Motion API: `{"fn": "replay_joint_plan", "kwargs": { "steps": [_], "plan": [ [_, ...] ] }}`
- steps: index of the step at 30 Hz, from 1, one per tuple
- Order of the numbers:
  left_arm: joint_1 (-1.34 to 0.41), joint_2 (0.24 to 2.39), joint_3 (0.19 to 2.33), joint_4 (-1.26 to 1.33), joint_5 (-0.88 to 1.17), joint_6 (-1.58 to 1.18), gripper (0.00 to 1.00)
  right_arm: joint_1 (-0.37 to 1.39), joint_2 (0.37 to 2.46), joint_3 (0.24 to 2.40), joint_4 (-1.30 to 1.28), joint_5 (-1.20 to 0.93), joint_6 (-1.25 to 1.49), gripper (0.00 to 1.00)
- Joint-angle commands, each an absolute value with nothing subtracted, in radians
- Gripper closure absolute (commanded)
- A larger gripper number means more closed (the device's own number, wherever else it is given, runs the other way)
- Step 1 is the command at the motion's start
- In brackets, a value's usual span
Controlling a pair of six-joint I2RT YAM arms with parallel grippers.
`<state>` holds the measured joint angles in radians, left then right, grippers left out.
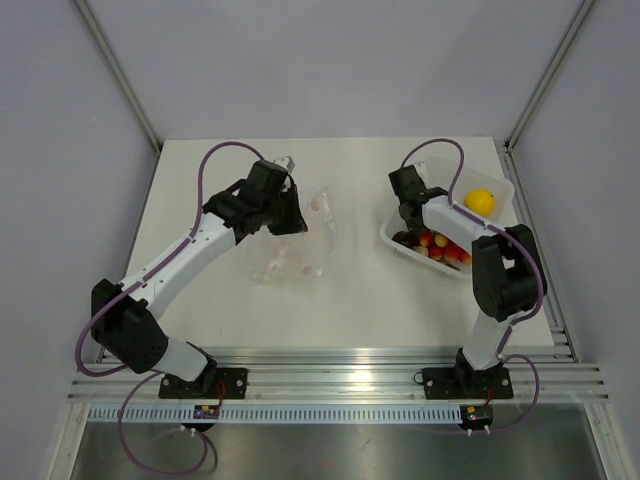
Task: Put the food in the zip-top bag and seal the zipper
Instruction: Pick up the fake fruit from the bin.
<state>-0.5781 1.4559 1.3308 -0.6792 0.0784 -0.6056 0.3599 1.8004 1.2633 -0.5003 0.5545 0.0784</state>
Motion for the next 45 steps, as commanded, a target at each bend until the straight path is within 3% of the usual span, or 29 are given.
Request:
{"fn": "replay_joint_plan", "kwargs": {
  "steps": [1,3,10,11,14,16,45],
  "plan": [
    [-0.578,1.431,1.351,-0.649,0.097,-0.594,1.00,0.353,1.743,1.255,-0.445,0.653,0.104,0.92],
    [-0.578,1.436,1.350,-0.646,0.106,-0.595,1.00,0.353,1.726,1.253,-0.453,0.661,0.110,1.00],
    [-0.578,1.440,1.344,-0.630,0.121,-0.600,1.00,0.353,1.660,1.255,-0.474,0.623,0.094,1.00],
    [-0.578,1.440,1.345,-0.630,0.121,-0.600,1.00,0.353,1.666,1.261,-0.491,0.614,0.092,0.84],
    [-0.578,1.440,1.345,-0.627,0.121,-0.598,1.00,0.353,1.686,1.292,-0.526,0.603,0.109,0.55],
    [-0.578,1.439,1.345,-0.624,0.126,-0.598,1.00,0.353,1.693,1.296,-0.526,0.592,0.104,0.48],
    [-0.578,1.447,1.328,-0.598,0.156,-0.592,1.00,0.385,1.776,1.344,-0.473,0.749,0.008,0.45]
  ]
}}
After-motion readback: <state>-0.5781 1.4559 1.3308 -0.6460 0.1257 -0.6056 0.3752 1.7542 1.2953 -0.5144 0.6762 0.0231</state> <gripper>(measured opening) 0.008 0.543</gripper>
